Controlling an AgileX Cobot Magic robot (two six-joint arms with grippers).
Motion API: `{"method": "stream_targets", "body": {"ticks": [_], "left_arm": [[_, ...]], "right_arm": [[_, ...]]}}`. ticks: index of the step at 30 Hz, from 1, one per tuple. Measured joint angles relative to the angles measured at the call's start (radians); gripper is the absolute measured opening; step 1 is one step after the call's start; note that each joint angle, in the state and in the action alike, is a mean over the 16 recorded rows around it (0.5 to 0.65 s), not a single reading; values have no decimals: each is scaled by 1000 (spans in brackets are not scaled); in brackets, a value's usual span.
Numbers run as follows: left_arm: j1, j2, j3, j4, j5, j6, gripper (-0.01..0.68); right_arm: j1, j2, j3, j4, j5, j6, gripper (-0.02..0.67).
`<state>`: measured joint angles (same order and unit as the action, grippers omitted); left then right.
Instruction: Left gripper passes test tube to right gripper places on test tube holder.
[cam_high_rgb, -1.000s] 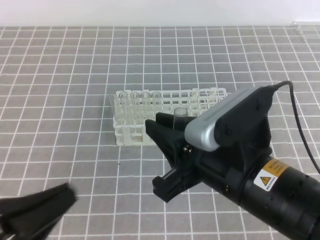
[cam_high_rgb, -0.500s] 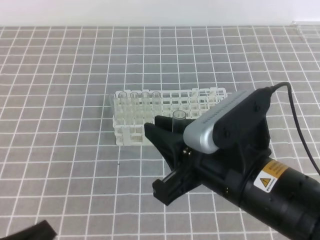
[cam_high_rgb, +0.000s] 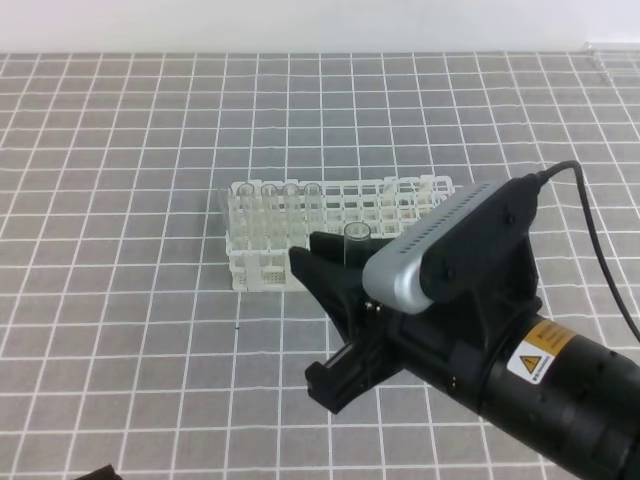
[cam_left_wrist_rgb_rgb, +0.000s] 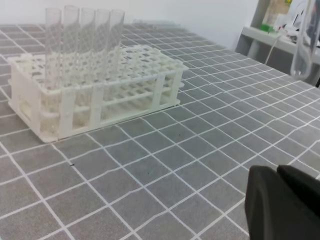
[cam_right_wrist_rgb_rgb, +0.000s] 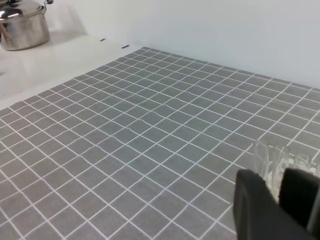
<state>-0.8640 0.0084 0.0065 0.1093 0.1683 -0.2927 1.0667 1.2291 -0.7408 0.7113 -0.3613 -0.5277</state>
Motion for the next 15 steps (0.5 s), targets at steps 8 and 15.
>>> {"method": "stream_targets", "body": {"ticks": [8,15], "left_arm": [[0,1,2,-1,17,2,-1],[0,2,3,-2,17,3,-1]], "right_arm": [[0,0,0,21,-2,-38,85],[0,0,0,87,-8,-108,85]]}}
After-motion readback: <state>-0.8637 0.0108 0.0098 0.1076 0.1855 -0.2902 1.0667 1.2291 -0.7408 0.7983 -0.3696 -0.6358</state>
